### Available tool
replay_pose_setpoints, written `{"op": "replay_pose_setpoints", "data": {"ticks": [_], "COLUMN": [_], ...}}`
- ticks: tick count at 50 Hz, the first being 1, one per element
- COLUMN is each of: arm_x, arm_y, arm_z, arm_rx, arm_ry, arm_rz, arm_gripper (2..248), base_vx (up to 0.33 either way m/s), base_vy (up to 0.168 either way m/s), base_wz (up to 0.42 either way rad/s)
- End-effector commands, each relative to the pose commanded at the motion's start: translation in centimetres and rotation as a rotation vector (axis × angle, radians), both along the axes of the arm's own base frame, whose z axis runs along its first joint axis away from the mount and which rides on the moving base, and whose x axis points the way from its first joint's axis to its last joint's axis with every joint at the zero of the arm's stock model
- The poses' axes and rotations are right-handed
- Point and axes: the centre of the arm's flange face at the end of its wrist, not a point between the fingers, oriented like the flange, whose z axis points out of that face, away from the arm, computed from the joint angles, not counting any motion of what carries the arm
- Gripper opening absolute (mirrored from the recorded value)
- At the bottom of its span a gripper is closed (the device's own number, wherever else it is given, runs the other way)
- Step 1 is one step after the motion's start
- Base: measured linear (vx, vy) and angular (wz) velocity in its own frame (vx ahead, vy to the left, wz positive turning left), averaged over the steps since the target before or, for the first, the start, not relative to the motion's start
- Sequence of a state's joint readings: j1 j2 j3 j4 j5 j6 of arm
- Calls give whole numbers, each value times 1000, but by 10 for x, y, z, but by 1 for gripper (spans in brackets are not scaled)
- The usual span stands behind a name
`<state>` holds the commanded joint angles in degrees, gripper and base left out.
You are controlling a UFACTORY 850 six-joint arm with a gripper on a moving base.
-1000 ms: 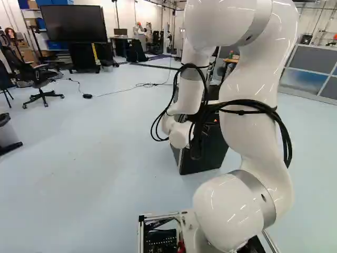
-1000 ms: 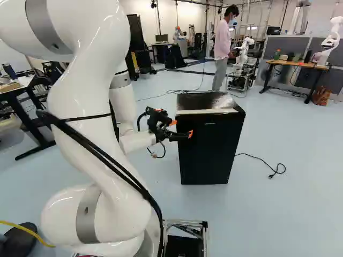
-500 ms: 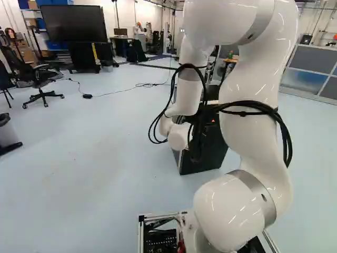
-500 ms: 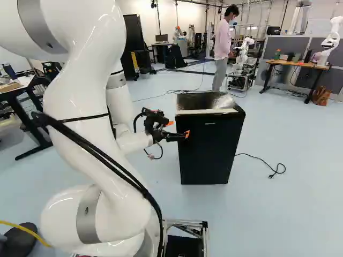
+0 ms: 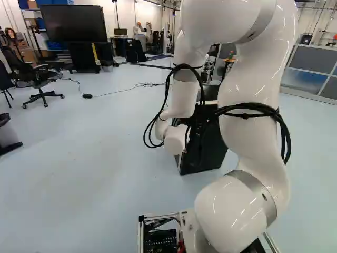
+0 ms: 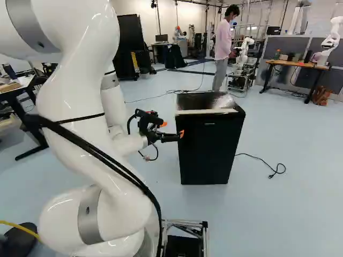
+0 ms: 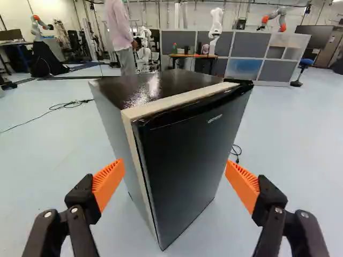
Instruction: Grab a drink from the fridge
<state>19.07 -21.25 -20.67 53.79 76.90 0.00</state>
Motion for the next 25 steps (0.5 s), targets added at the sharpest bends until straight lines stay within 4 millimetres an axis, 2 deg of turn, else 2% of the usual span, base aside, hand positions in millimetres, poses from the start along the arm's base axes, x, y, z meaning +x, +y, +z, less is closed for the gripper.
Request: {"op": "replay_pose_setpoints", "data": {"ticks": [25], "arm_x": [9], "arm_y": [22], "arm_z": [-1], "arm_rx": [4], "arm_ry": [-11], "arm_rz": [28], "arm_gripper": [247], "base_vx": [0], "base_vy": [0], "base_wz": [0]}}
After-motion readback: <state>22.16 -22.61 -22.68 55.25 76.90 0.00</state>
